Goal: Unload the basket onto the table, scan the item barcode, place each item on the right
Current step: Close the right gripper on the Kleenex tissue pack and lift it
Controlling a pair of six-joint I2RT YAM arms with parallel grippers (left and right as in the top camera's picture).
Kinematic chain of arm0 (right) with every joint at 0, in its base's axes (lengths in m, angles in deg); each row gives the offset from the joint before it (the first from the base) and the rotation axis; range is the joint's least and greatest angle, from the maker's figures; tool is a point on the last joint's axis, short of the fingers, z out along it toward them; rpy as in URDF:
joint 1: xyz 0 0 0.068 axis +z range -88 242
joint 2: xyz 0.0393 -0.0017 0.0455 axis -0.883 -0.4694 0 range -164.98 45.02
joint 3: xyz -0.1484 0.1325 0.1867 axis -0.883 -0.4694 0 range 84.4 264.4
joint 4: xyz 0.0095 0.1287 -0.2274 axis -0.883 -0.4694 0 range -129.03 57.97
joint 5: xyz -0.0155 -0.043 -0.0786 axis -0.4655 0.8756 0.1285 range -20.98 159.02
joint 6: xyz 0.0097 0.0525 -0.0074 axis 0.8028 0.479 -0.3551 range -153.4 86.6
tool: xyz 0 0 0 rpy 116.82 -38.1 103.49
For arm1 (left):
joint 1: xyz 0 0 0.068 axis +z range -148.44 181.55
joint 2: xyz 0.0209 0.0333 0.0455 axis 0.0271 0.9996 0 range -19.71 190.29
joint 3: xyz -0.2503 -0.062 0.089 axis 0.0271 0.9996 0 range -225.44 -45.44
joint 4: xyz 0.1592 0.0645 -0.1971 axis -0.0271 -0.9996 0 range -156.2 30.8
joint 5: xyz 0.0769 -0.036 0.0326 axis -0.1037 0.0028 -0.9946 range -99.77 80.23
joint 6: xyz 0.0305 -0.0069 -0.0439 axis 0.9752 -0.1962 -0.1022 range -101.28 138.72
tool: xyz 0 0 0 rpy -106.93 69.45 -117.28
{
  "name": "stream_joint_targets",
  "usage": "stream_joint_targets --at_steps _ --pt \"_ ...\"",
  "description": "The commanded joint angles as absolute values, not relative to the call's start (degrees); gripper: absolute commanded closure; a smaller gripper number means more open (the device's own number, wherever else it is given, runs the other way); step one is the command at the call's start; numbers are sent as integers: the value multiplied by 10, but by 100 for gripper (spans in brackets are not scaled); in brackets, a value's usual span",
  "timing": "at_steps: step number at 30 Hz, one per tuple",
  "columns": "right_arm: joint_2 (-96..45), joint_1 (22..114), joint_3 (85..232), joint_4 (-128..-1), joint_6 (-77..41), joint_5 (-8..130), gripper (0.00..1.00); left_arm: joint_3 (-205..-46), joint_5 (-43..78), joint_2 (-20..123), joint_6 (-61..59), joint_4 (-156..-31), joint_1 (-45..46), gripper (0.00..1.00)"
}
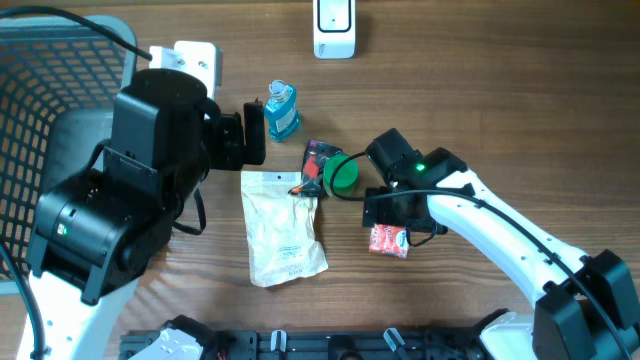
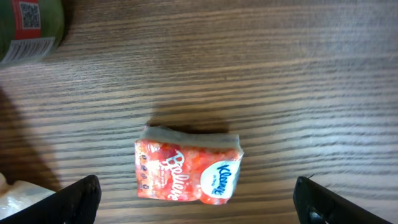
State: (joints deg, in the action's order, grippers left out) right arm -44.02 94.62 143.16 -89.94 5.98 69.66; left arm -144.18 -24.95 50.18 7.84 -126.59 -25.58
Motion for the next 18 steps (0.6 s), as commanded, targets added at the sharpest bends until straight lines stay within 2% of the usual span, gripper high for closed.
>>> stream_joint_targets --at_steps 1,10,18 --pt "-448 956 1427 -891 130 676 0 -1444 -262 494 73 -1272 -253 0" --pt "-448 978 1367 -834 171 677 0 -1444 -395 493 40 -1294 -253 0" --pt "-448 978 1326 -798 178 674 0 -1444 -399 493 41 -1295 -253 0"
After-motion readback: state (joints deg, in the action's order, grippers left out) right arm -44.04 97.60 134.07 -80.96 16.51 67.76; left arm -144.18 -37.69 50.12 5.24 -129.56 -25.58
